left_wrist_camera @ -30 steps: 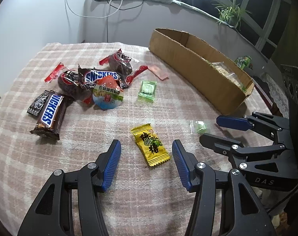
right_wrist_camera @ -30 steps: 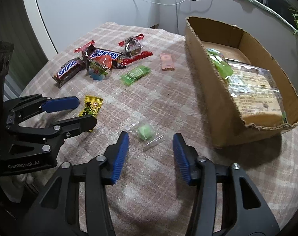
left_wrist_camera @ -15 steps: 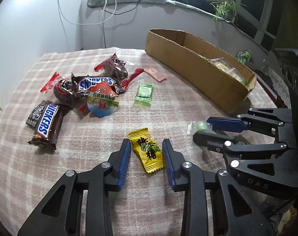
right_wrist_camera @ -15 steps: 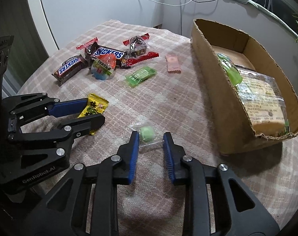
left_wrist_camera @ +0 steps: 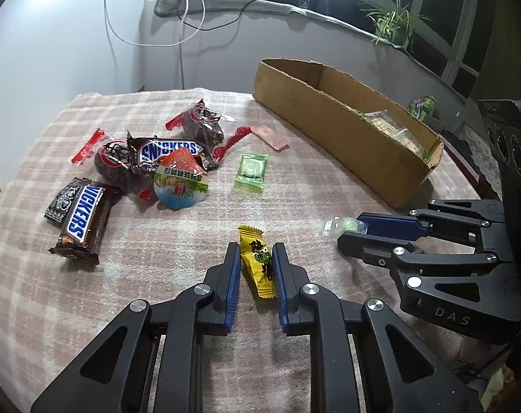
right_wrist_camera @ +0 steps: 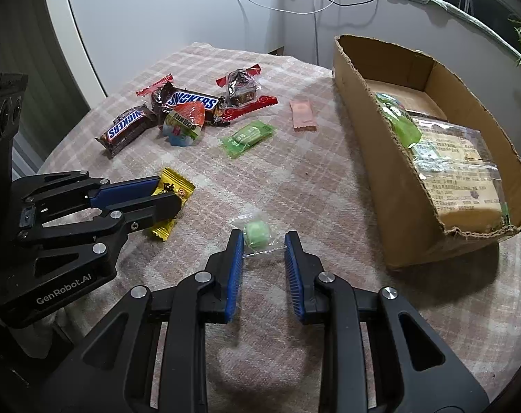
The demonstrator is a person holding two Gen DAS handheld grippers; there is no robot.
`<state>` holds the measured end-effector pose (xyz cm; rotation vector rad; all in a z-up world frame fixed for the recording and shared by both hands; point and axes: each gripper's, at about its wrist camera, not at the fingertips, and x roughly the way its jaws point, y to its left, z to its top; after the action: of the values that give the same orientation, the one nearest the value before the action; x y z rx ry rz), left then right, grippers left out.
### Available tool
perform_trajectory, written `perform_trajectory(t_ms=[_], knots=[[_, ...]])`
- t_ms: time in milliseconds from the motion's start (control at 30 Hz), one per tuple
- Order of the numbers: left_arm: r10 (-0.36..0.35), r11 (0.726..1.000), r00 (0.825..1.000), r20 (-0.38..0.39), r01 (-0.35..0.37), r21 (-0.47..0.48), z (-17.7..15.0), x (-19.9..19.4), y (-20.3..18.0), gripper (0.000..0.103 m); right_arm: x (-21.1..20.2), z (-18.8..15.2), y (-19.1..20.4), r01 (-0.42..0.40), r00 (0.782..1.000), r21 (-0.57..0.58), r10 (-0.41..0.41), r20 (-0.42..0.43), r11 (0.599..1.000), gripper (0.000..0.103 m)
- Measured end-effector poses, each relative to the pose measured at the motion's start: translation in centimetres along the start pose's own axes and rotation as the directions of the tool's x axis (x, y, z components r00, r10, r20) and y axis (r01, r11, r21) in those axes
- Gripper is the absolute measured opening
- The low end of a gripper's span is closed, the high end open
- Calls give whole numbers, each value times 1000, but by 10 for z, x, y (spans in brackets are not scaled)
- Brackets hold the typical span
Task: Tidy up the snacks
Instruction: 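Grasp the small green candy bag with the right tool while the left tool grasps the yellow packet, then drop the green bag and yellow packet into the box, opening both tools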
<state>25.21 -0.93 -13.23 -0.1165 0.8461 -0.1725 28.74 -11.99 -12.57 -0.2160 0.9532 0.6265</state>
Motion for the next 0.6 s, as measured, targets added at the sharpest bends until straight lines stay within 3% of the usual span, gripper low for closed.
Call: perform_trajectory(t_ms=[300, 500, 600], knots=[[-5, 1000, 1000, 27, 5, -7, 1, -4, -1, 16, -10, 3, -2, -6, 999, 16, 5, 31, 1000, 25], [-34, 998, 998, 50, 36, -52, 8, -14, 8, 9, -32, 9, -4, -7, 996, 20, 5, 89, 1000, 25], [-14, 999, 998, 64, 16, -30, 13, -17, 7, 7, -35, 11, -6, -3, 995, 24, 1, 100, 1000, 25]])
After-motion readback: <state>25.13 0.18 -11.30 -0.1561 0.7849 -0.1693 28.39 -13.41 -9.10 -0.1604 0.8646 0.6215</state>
